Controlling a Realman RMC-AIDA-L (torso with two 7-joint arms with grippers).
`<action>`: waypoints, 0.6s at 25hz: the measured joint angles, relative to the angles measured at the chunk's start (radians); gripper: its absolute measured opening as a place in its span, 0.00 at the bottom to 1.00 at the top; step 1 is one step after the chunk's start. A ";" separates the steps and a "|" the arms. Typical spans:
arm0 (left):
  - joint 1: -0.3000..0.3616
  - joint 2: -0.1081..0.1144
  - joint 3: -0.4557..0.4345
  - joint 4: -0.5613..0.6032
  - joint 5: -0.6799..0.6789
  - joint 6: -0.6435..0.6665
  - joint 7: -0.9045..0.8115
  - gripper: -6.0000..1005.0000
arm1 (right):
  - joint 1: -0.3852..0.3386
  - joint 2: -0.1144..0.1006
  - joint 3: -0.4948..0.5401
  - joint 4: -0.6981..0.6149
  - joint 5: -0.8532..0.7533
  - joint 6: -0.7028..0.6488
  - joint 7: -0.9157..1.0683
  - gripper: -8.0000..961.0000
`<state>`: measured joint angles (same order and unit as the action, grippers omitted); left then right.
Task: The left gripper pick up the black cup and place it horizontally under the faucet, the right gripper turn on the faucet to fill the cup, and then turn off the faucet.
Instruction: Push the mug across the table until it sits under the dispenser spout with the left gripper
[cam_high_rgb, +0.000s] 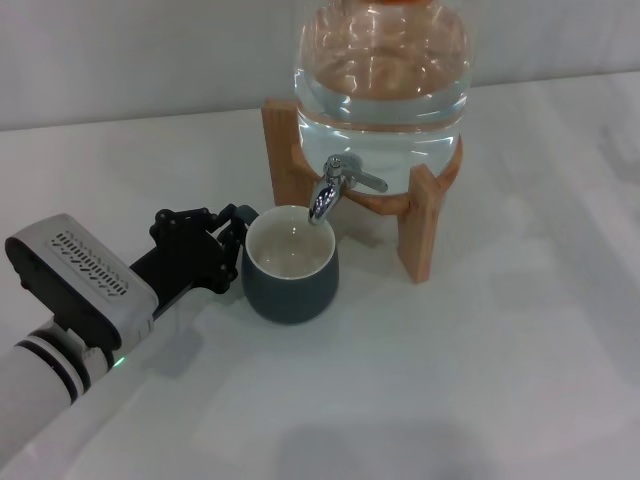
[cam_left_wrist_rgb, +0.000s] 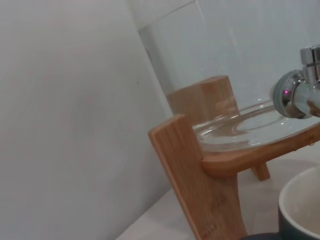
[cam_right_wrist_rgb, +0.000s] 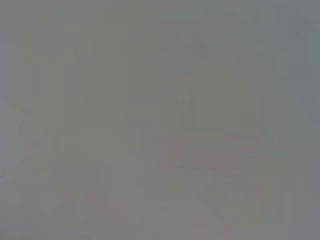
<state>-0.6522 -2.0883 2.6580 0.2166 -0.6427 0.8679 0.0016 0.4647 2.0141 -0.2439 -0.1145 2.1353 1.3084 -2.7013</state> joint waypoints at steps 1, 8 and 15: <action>0.000 0.000 0.000 0.001 0.000 -0.002 0.000 0.10 | 0.000 0.000 0.000 0.000 0.000 0.000 0.000 0.89; -0.002 -0.001 0.000 0.003 0.004 -0.006 0.000 0.12 | 0.002 0.000 0.000 0.001 -0.001 0.001 -0.001 0.89; -0.002 -0.001 0.000 0.010 0.014 -0.007 0.000 0.14 | 0.002 0.000 0.000 0.001 -0.002 0.002 -0.001 0.89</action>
<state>-0.6540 -2.0894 2.6585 0.2268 -0.6284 0.8604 0.0012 0.4664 2.0141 -0.2438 -0.1135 2.1336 1.3101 -2.7024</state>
